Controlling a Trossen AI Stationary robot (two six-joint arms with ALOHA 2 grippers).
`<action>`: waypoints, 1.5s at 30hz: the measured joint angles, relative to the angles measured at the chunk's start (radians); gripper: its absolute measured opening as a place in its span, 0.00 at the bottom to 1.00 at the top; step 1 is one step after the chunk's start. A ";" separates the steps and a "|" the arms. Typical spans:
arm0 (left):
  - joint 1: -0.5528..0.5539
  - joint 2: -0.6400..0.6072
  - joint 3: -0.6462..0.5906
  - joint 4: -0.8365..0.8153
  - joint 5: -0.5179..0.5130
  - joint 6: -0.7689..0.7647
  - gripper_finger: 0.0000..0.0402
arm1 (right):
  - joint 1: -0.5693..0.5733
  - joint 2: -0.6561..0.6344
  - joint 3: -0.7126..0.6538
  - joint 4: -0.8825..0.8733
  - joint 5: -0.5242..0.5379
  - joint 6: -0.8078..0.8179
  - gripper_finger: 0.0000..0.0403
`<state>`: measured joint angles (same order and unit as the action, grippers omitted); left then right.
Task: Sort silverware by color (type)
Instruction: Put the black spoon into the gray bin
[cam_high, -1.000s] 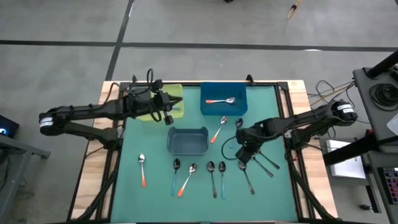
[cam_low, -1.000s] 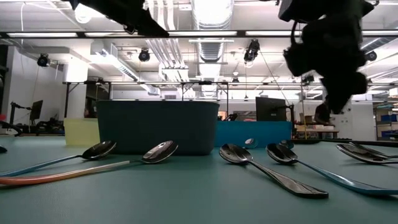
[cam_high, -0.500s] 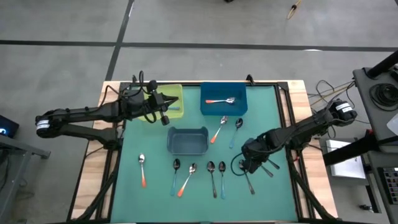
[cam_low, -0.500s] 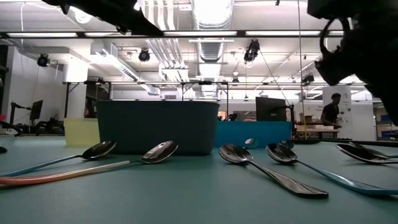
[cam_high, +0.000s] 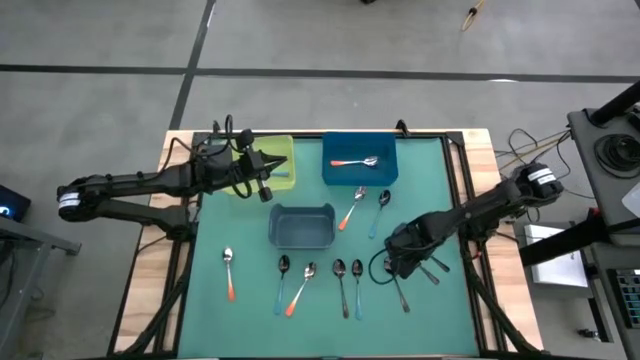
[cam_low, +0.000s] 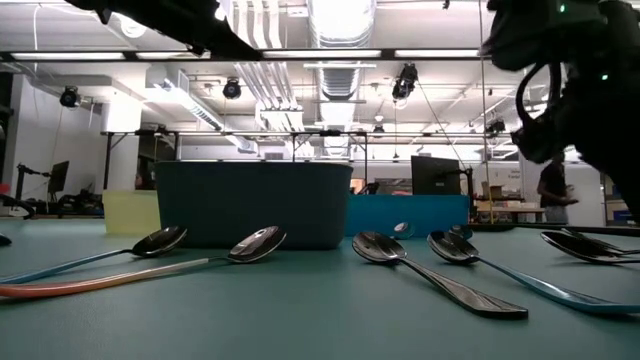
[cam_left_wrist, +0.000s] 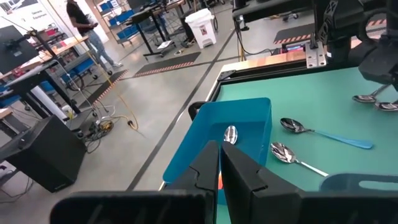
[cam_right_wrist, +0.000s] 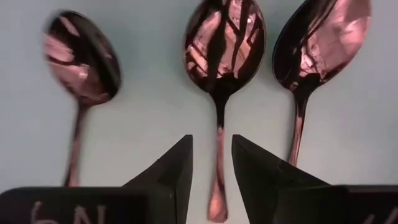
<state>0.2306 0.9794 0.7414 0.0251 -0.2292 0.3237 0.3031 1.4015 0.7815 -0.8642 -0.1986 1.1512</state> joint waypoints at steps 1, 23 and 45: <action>0.000 0.000 0.000 0.000 0.000 0.000 0.00 | 0.000 0.016 0.000 0.001 -0.002 -0.006 0.26; 0.000 0.001 -0.005 -0.001 0.001 -0.016 0.00 | 0.001 0.160 0.001 0.043 0.019 -0.105 0.10; 0.000 0.001 -0.005 0.048 0.003 -0.030 0.00 | 0.000 -0.056 0.004 0.018 0.167 -0.122 0.02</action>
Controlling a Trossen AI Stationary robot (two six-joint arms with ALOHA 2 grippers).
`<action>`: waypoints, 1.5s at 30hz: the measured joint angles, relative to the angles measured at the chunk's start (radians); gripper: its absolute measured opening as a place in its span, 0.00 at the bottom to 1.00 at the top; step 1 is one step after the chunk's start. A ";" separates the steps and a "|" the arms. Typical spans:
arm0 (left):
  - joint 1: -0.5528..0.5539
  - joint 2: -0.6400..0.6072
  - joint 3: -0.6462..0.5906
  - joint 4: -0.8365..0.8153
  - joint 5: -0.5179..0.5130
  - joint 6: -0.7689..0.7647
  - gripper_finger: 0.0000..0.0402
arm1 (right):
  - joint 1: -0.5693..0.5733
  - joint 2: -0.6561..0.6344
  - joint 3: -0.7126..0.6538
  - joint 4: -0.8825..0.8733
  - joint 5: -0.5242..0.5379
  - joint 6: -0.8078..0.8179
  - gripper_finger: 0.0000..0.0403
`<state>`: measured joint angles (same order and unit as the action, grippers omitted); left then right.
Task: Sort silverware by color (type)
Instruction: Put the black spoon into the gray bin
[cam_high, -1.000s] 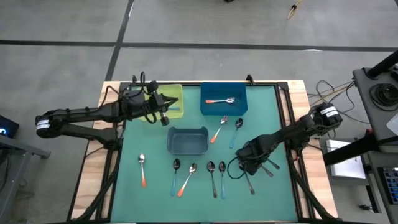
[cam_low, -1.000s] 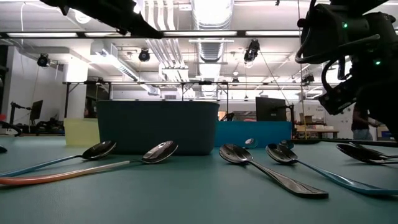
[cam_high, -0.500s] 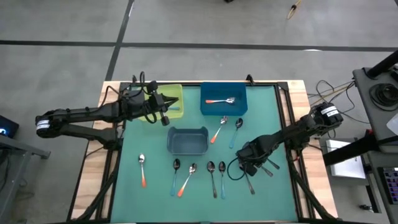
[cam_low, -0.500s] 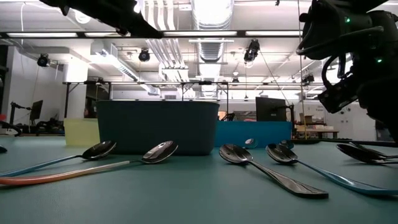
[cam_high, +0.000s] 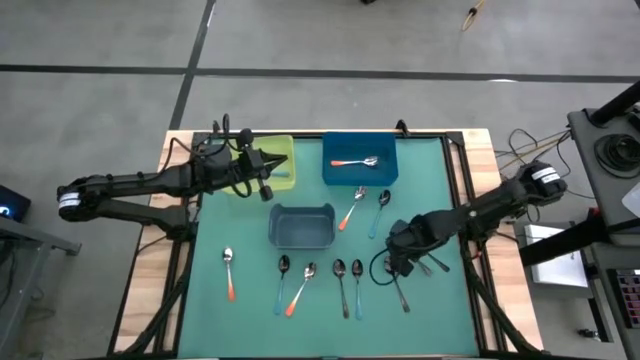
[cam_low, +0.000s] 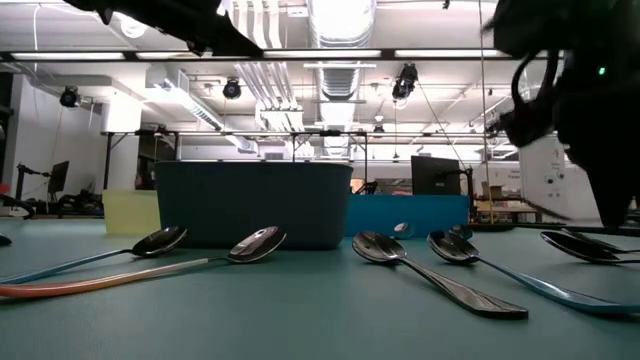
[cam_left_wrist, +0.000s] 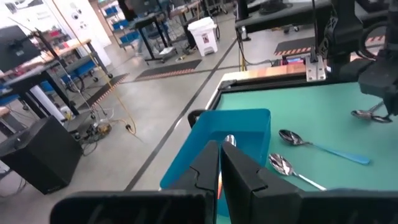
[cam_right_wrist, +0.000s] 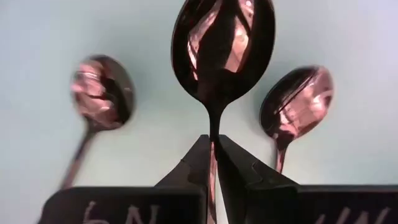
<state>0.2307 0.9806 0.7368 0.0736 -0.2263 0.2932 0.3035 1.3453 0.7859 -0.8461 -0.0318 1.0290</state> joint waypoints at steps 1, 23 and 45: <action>0.000 0.000 0.000 0.005 0.000 0.007 0.00 | 0.000 -0.022 0.003 -0.001 0.021 0.000 0.02; 0.000 -0.059 -0.002 -0.086 -0.001 0.038 0.00 | -0.071 -0.097 0.266 0.129 0.366 -0.301 0.02; -0.001 -0.335 -0.117 -0.102 0.000 0.020 0.00 | -0.291 0.361 0.823 -0.011 0.154 -0.843 0.02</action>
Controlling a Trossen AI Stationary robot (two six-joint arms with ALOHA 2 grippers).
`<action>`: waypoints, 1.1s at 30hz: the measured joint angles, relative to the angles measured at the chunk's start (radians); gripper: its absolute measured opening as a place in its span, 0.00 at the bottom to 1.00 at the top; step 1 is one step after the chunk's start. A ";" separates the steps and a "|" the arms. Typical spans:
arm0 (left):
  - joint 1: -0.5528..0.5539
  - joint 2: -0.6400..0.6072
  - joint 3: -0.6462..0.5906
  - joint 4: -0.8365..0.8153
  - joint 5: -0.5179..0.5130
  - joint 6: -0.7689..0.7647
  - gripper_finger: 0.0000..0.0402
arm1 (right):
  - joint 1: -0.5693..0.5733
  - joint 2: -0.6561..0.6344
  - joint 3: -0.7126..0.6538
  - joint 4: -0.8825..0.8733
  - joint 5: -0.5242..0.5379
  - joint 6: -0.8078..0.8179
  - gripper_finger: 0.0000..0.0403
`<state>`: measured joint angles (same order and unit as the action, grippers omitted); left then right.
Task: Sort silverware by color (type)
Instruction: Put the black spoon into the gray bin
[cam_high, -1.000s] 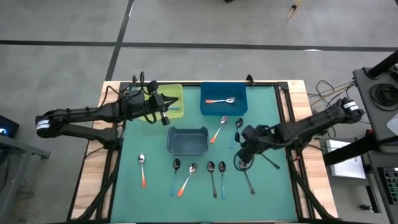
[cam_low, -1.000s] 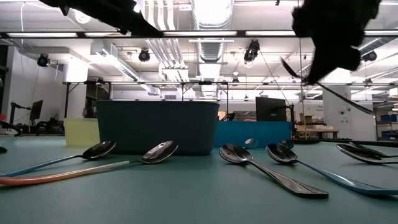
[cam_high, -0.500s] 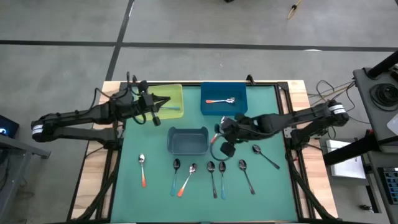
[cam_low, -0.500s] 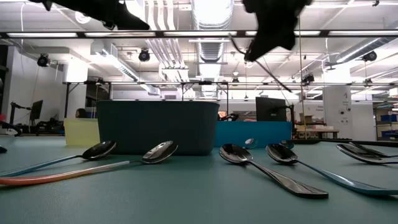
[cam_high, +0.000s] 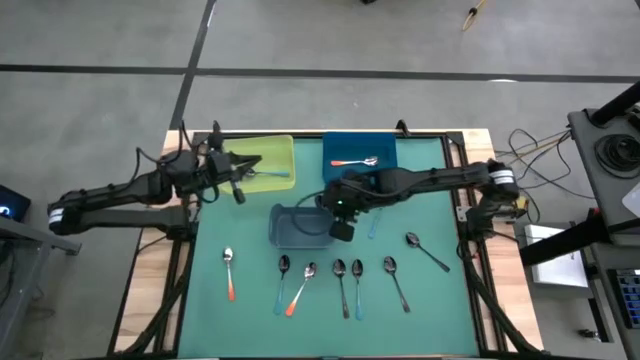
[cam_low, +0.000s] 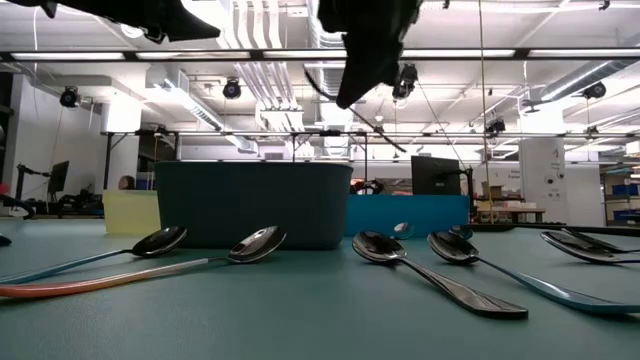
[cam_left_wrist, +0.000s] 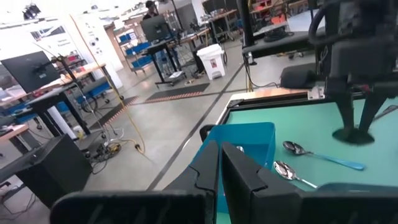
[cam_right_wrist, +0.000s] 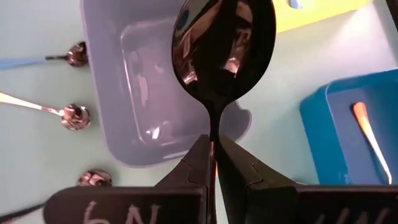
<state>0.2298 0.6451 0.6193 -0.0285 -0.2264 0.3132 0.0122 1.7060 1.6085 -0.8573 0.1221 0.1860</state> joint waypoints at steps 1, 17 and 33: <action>0.000 -0.007 -0.002 -0.002 0.000 0.000 0.00 | -0.001 0.015 0.017 -0.012 0.000 -0.010 0.02; 0.000 -0.026 -0.007 -0.006 0.000 0.000 0.00 | -0.005 0.160 0.199 -0.057 -0.026 -0.142 0.02; 0.000 -0.024 -0.007 -0.002 0.000 0.001 0.00 | -0.004 0.280 0.329 -0.028 -0.026 -0.242 0.02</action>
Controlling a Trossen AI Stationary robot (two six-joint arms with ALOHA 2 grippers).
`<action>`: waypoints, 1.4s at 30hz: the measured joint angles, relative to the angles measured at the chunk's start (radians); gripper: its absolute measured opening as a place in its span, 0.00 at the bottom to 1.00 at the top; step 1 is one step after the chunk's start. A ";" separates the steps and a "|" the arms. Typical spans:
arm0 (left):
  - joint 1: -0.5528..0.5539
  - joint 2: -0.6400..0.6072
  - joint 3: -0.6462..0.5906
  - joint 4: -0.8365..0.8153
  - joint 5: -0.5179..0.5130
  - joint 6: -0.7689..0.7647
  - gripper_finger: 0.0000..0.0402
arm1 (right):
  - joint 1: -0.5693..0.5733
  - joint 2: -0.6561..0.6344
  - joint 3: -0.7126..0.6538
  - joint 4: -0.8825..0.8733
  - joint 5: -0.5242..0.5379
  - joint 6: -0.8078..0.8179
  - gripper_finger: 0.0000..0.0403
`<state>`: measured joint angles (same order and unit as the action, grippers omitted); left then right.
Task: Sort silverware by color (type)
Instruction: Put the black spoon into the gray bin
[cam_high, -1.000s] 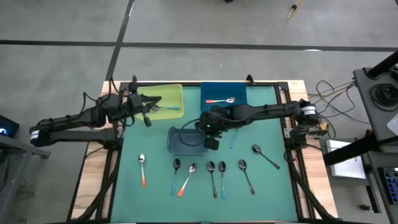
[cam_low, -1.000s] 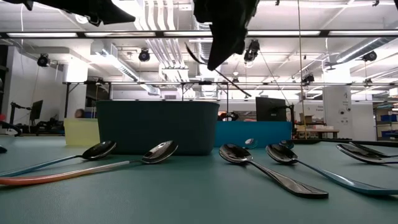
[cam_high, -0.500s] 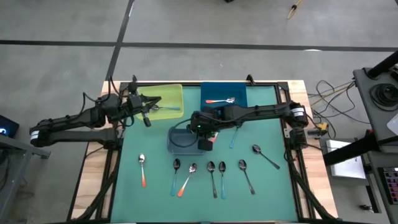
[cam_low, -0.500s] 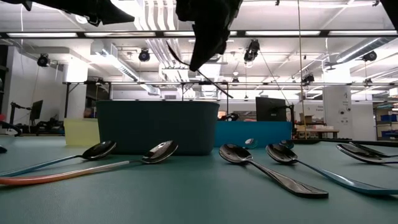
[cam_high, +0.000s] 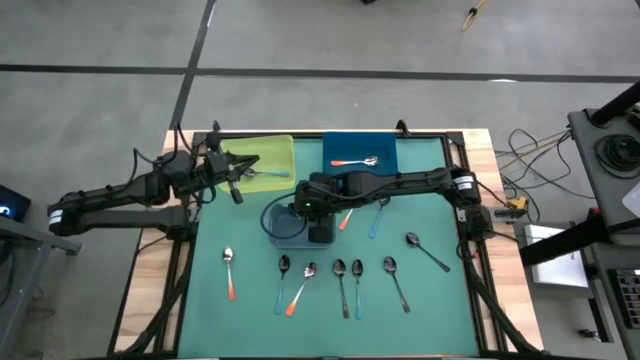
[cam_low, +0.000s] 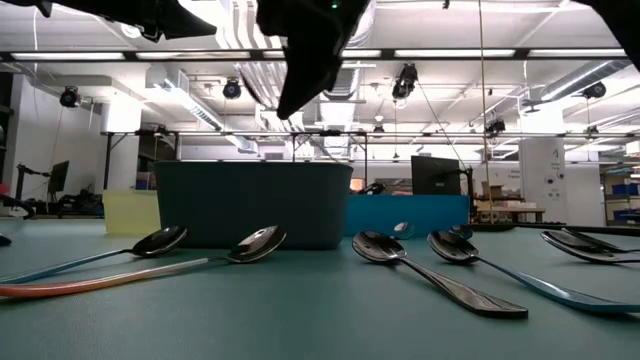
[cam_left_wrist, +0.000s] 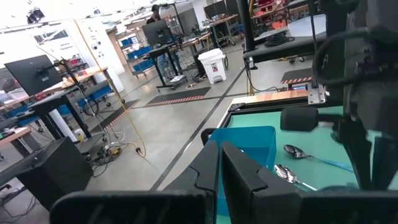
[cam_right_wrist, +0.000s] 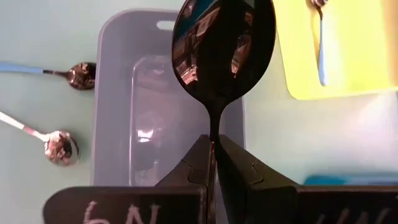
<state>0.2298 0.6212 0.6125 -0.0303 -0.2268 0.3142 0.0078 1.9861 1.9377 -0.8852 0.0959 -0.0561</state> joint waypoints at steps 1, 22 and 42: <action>0.000 0.000 0.000 0.000 0.000 0.000 0.00 | 0.000 0.013 0.012 -0.001 -0.001 -0.008 0.02; 0.000 0.001 0.000 -0.004 0.000 0.003 0.00 | 0.000 0.184 0.113 -0.026 -0.026 -0.062 0.02; 0.000 0.001 0.000 -0.004 0.000 0.010 0.00 | -0.002 0.185 0.113 -0.022 -0.026 -0.067 0.08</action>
<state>0.2298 0.6220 0.6125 -0.0345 -0.2272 0.3241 0.0063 2.1712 2.0510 -0.9070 0.0700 -0.1231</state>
